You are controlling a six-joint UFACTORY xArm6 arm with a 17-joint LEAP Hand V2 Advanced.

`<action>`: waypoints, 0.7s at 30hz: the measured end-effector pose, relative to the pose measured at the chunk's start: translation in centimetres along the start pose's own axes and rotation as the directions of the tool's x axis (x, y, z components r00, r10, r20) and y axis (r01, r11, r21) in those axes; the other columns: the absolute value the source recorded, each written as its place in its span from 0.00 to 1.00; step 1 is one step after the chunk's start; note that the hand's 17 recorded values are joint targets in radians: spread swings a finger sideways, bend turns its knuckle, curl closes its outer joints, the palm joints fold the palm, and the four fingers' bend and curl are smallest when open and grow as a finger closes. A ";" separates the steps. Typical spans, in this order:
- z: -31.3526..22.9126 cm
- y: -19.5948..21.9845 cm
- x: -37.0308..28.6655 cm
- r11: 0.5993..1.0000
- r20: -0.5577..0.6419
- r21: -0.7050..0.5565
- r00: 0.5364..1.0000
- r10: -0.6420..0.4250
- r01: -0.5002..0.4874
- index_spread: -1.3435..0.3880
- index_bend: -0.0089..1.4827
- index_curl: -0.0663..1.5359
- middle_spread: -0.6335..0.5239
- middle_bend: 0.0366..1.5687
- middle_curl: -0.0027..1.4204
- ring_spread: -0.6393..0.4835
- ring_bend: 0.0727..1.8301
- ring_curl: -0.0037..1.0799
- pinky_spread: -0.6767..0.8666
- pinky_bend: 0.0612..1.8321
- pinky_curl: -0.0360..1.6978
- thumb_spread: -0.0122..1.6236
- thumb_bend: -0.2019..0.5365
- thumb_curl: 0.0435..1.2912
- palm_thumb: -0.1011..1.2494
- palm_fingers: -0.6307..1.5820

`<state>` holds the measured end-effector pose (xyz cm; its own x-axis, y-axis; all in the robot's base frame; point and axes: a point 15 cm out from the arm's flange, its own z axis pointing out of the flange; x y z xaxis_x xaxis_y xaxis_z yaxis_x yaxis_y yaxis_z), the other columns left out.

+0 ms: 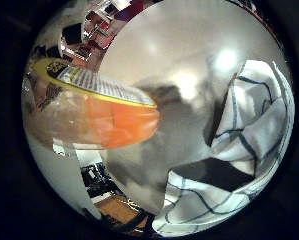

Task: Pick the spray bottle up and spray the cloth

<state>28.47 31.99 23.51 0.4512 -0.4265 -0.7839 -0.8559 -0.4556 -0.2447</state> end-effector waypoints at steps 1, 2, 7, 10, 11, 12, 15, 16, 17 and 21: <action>0.0 0.1 -0.1 1.000 0.005 -0.005 1.000 -0.001 0.001 0.57 0.11 0.46 0.42 0.62 0.40 0.33 0.64 0.53 0.15 0.56 0.49 0.58 0.24 0.43 0.71 0.70; 0.1 0.2 -0.3 1.000 0.010 -0.008 1.000 -0.002 0.002 0.56 0.10 0.46 0.41 0.61 0.41 0.33 0.65 0.53 0.15 0.57 0.49 0.58 0.24 0.43 0.71 0.68; -0.4 0.1 -0.4 1.000 0.010 -0.002 1.000 -0.007 0.007 0.55 0.11 0.42 0.39 0.60 0.43 0.32 0.67 0.53 0.14 0.58 0.48 0.60 0.24 0.41 0.69 0.61; -1.3 0.3 0.0 1.000 0.001 -0.007 1.000 -0.010 0.010 0.55 0.12 0.42 0.39 0.60 0.45 0.32 0.67 0.54 0.14 0.56 0.48 0.63 0.24 0.39 0.67 0.58; -1.6 0.4 0.2 1.000 -0.004 -0.008 1.000 -0.010 0.010 0.56 0.12 0.41 0.39 0.59 0.46 0.32 0.67 0.54 0.14 0.55 0.48 0.64 0.24 0.38 0.66 0.56; -1.9 0.4 0.4 1.000 -0.008 -0.007 1.000 -0.011 0.011 0.56 0.12 0.41 0.38 0.59 0.46 0.31 0.67 0.54 0.14 0.55 0.48 0.64 0.24 0.38 0.66 0.55; -2.7 0.3 0.7 1.000 -0.026 0.002 1.000 -0.018 0.018 0.57 0.13 0.41 0.38 0.55 0.46 0.32 0.66 0.53 0.16 0.51 0.48 0.66 0.24 0.36 0.64 0.49; -2.9 0.3 0.7 1.000 -0.031 0.002 0.999 -0.021 0.021 0.57 0.14 0.41 0.38 0.54 0.46 0.32 0.64 0.53 0.18 0.49 0.48 0.66 0.24 0.35 0.64 0.46; -3.2 0.4 0.8 1.000 -0.037 -0.001 0.999 -0.026 0.026 0.57 0.15 0.41 0.38 0.53 0.46 0.32 0.63 0.52 0.19 0.47 0.48 0.66 0.24 0.35 0.63 0.44; -4.1 1.3 1.1 0.999 -0.036 -0.026 0.999 -0.034 0.033 0.59 0.19 0.40 0.41 0.43 0.41 0.40 0.53 0.46 0.39 0.38 0.46 0.66 0.24 0.33 0.61 0.35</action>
<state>28.89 27.71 24.72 0.4887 -0.4385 -0.7542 -0.8336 -0.4897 -0.2554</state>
